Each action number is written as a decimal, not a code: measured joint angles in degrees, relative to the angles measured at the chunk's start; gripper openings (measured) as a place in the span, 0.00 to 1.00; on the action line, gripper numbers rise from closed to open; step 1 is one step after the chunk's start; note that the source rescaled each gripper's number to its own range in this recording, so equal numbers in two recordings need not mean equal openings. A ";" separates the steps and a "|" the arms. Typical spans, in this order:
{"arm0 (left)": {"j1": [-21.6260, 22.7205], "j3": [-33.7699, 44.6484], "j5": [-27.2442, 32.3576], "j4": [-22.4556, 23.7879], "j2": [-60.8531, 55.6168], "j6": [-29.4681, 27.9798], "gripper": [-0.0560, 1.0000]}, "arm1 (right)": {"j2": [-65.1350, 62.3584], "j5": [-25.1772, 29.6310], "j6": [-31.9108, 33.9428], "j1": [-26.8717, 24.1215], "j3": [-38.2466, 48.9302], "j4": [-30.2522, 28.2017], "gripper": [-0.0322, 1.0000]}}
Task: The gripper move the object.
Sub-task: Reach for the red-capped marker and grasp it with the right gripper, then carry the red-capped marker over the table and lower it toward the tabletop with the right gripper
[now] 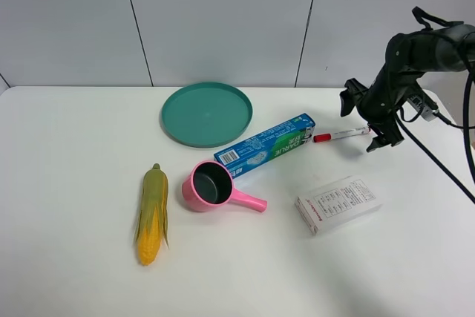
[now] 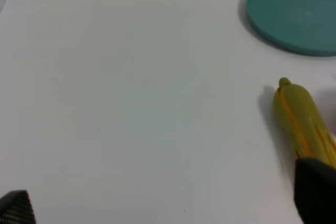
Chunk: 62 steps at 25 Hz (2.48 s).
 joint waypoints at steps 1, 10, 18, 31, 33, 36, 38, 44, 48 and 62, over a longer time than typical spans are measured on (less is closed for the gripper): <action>0.00 0.00 0.00 0.00 0.00 0.00 1.00 | 0.51 0.00 0.00 -0.21 0.00 0.44 0.92; 0.00 0.00 0.00 0.00 0.00 0.00 1.00 | 3.40 -0.29 0.04 -0.93 0.00 3.57 0.92; 0.00 0.00 0.00 0.00 0.00 0.00 1.00 | 3.88 0.08 0.11 -1.06 -0.24 5.89 0.78; 0.00 0.00 0.00 0.00 0.00 0.00 1.00 | 4.29 0.10 -3.14 -4.17 -0.30 19.67 0.51; 0.00 0.00 0.00 0.00 0.00 0.00 1.00 | 4.36 0.35 -4.37 -4.23 -0.30 20.73 0.50; 0.00 0.00 0.00 0.00 0.00 0.00 1.00 | 4.47 1.25 -6.49 -4.23 -0.30 22.66 0.41; 0.00 0.00 0.00 0.00 0.00 0.00 1.00 | 4.52 1.61 -7.85 -4.23 -0.30 23.52 0.30; 0.00 0.00 0.00 0.00 0.00 0.00 1.00 | 4.52 5.09 -13.78 -4.23 -0.30 22.70 0.03; 0.00 0.00 0.00 0.00 0.00 0.00 1.00 | 4.52 6.10 -16.29 -4.23 -0.30 21.66 0.03; 0.00 0.00 0.00 0.00 0.00 0.00 1.00 | -0.34 6.33 -38.67 -4.23 -0.30 20.47 0.03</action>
